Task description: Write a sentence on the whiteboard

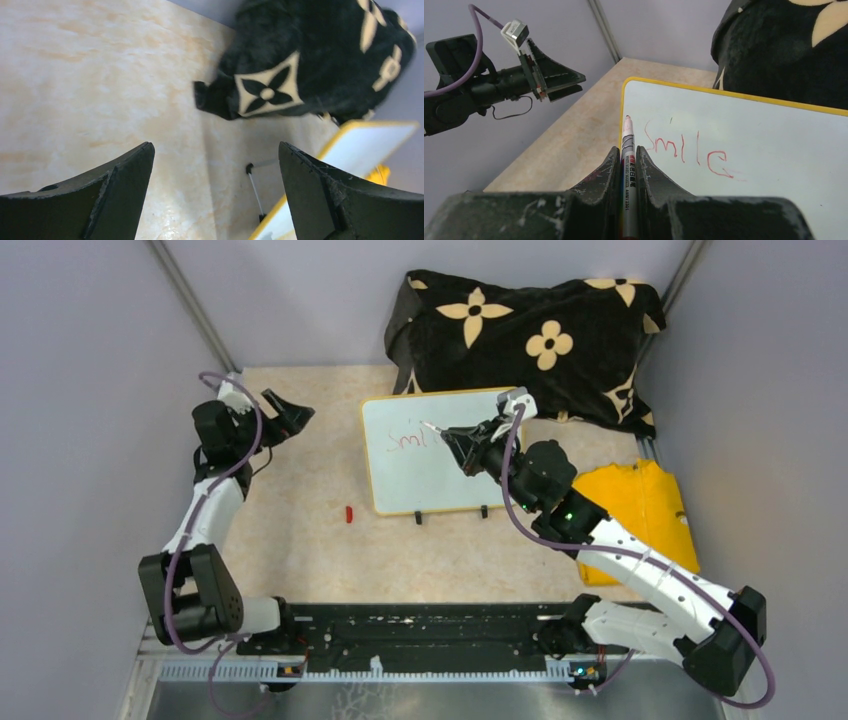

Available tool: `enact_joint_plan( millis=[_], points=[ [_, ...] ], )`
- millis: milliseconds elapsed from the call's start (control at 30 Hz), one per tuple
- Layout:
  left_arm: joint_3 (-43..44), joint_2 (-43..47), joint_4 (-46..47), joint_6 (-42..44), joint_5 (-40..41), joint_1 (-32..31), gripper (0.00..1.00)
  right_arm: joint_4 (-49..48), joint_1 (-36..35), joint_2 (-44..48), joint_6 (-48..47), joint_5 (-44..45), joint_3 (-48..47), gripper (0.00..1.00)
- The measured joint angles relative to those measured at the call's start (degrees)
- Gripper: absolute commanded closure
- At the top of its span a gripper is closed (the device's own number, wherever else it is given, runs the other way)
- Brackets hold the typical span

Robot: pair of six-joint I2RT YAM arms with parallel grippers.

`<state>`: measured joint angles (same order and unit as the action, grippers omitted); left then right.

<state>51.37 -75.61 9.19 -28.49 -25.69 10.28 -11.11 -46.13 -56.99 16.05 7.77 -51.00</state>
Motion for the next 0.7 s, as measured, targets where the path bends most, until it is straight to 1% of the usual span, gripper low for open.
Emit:
enact_joint_plan(
  millis=[67, 100, 233, 267, 333, 400, 500, 600, 700],
  points=[
    [-0.33, -0.90, 2.69, 1.20, -5.14, -0.26, 0.01, -0.02, 0.00, -0.07, -0.02, 0.11, 0.00, 1.00],
    [-1.51, -1.03, 5.64, 1.46, -7.98, -0.52, 0.01, 0.00, 0.00, -0.17, -0.04, 0.13, 0.00, 1.00],
    [-10.49, -0.61, 20.00, -0.24, -15.87, -2.01, 0.01, 0.24, 0.00, -0.96, -0.20, 0.15, -0.02, 1.00],
    [-12.26, -1.07, 22.36, -0.44, -17.57, -2.56, 0.01, 0.39, 0.00, -1.11, -0.28, 0.20, -0.02, 1.00],
    [-13.49, -2.47, 25.11, -0.26, -20.09, -3.69, 0.01, 0.55, -0.02, -1.18, -0.48, 0.24, -0.02, 1.00],
    [-13.66, -4.26, 28.33, -0.11, -22.38, -4.87, 0.04, 0.46, -0.02, -1.18, -0.52, 0.35, -0.02, 1.00],
    [-15.30, -6.67, 35.65, -0.92, -25.09, -5.88, 0.07, 0.48, -0.02, -1.18, -0.55, 0.39, -0.02, 1.00],
    [-18.14, -10.21, 45.18, -4.61, -27.43, -6.34, 0.09, 0.44, -0.02, -1.18, -0.55, 0.39, -0.02, 1.00],
    [-18.97, -14.14, 51.12, -7.41, -29.38, -6.34, 0.11, 0.44, -0.02, -1.18, -0.55, 0.37, 0.00, 1.00]
  ],
)
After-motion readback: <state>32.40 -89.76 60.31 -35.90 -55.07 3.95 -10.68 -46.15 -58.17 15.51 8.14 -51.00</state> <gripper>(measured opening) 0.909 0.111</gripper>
